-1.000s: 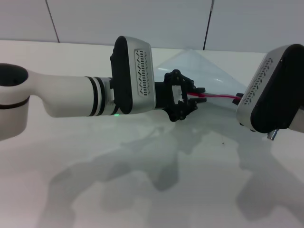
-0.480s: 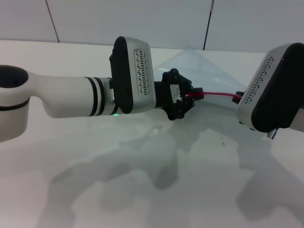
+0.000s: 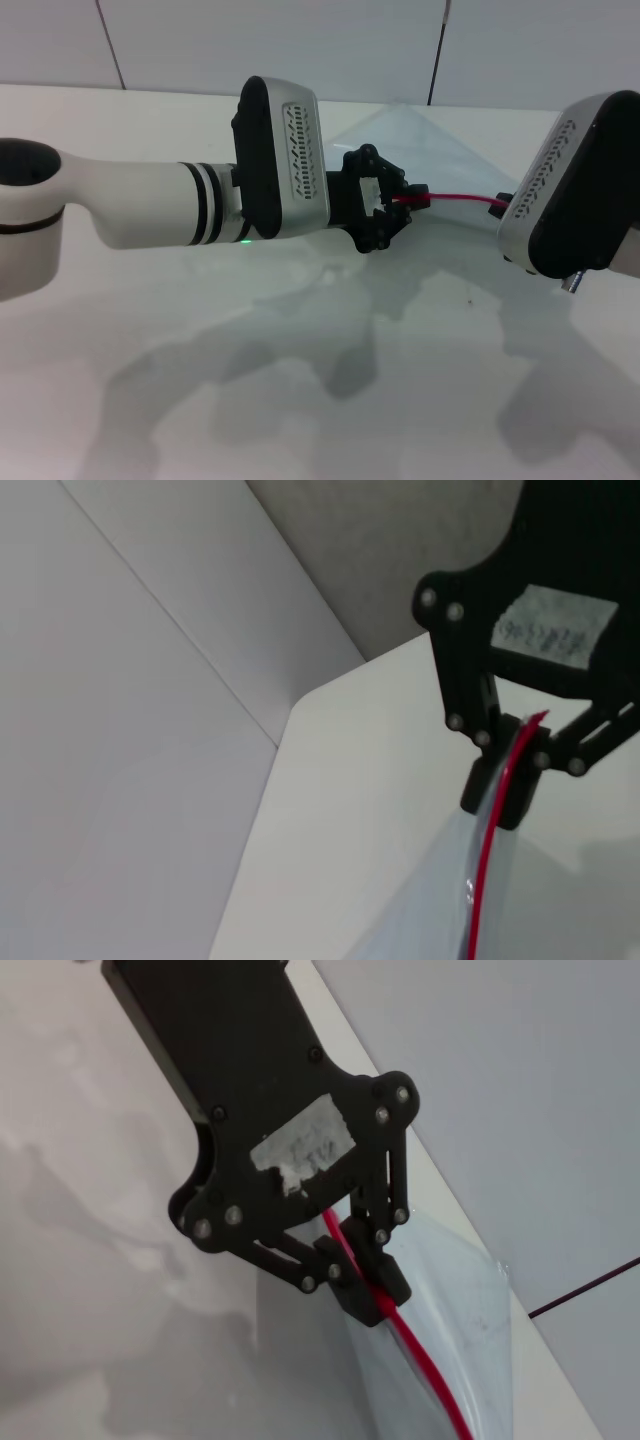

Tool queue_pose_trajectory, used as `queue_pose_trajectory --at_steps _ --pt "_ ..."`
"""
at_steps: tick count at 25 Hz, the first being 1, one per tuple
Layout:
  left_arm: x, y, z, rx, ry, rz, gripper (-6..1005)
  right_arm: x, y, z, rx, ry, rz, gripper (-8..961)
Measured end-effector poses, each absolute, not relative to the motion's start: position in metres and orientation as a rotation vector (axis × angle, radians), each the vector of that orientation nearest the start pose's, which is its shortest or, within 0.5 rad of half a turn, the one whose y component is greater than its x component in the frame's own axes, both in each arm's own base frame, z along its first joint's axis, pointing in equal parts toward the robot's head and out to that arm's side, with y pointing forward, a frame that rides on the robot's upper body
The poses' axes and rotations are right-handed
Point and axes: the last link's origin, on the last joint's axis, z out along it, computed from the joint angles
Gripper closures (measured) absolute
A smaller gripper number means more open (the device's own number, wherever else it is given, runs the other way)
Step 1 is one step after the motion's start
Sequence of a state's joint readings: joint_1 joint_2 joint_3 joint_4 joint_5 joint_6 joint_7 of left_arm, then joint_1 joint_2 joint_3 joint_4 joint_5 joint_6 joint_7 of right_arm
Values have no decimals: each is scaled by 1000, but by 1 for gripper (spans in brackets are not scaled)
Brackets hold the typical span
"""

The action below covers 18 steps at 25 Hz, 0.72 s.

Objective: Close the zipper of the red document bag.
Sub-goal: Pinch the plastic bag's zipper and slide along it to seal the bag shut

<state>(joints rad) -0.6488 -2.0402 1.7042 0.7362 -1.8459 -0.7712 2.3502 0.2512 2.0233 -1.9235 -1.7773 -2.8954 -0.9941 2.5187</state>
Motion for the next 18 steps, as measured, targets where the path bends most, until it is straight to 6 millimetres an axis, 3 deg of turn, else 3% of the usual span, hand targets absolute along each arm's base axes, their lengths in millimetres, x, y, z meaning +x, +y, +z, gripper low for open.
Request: queue_pose_trajectory --at_steps 18 --pt "-161 391 -88 -2550 467 -288 908 144 323 -16 -2359 18 -347 860"
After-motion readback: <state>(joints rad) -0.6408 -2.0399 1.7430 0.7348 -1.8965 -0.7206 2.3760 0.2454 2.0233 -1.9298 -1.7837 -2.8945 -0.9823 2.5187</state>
